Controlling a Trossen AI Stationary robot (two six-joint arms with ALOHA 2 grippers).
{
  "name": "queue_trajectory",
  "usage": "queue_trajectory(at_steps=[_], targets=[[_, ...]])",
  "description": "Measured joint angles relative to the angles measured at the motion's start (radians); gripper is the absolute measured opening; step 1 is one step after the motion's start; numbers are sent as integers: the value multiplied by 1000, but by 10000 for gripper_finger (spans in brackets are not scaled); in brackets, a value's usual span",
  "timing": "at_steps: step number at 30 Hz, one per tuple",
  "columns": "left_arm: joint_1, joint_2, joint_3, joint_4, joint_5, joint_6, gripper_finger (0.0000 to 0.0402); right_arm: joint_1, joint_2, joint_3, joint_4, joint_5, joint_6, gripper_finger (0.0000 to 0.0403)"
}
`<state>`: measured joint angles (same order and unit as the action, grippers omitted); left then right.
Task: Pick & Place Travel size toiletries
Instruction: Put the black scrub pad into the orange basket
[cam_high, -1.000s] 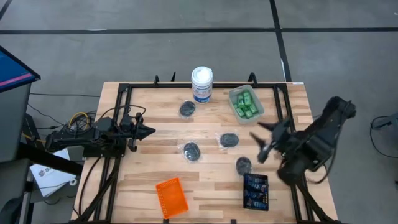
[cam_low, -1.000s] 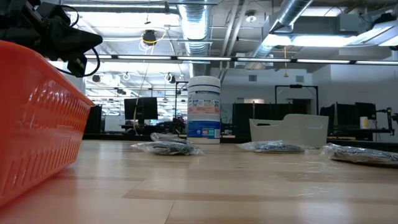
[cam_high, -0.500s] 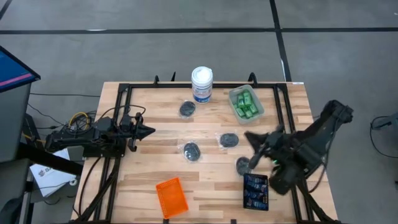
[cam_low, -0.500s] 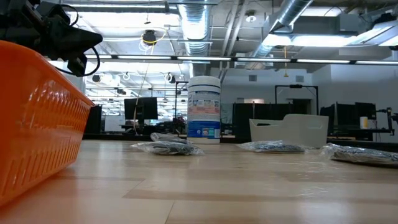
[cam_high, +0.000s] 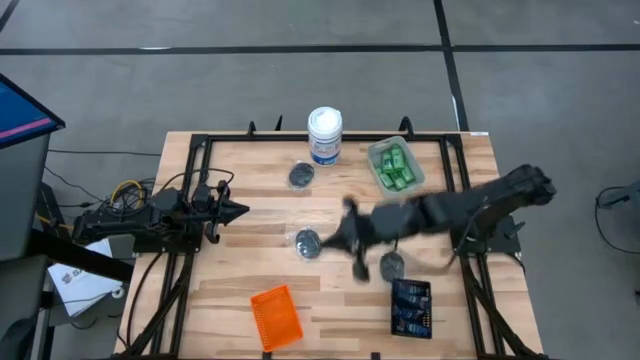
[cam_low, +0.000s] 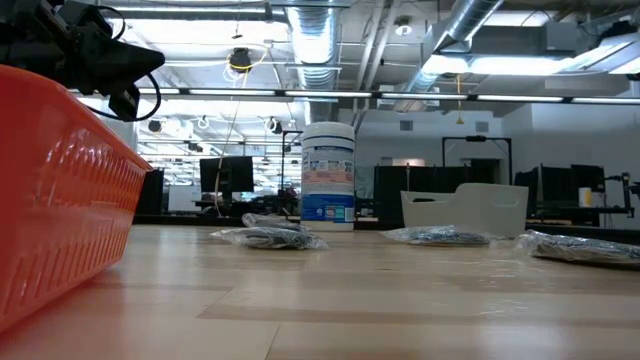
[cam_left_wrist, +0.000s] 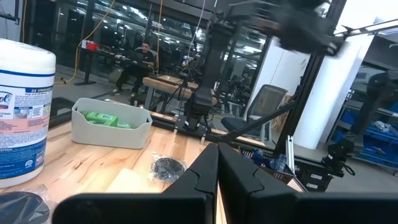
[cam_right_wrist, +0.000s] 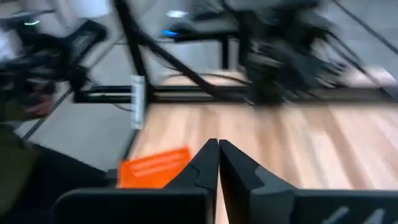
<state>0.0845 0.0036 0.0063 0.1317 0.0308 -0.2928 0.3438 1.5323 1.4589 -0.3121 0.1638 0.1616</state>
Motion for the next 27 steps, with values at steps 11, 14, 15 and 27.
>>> queue_trajectory(at_steps=[11,14,15,27], targets=[[0,13,0,7,0,0,1,154,-541,-447,34,266,-39,1],[0,12,0,7,0,0,1,247,-711,-669,168,466,-39,3],[0,12,0,8,0,0,1,271,-765,-746,223,511,-39,3],[0,12,0,12,0,0,1,259,-1366,-1164,438,443,-99,0]])
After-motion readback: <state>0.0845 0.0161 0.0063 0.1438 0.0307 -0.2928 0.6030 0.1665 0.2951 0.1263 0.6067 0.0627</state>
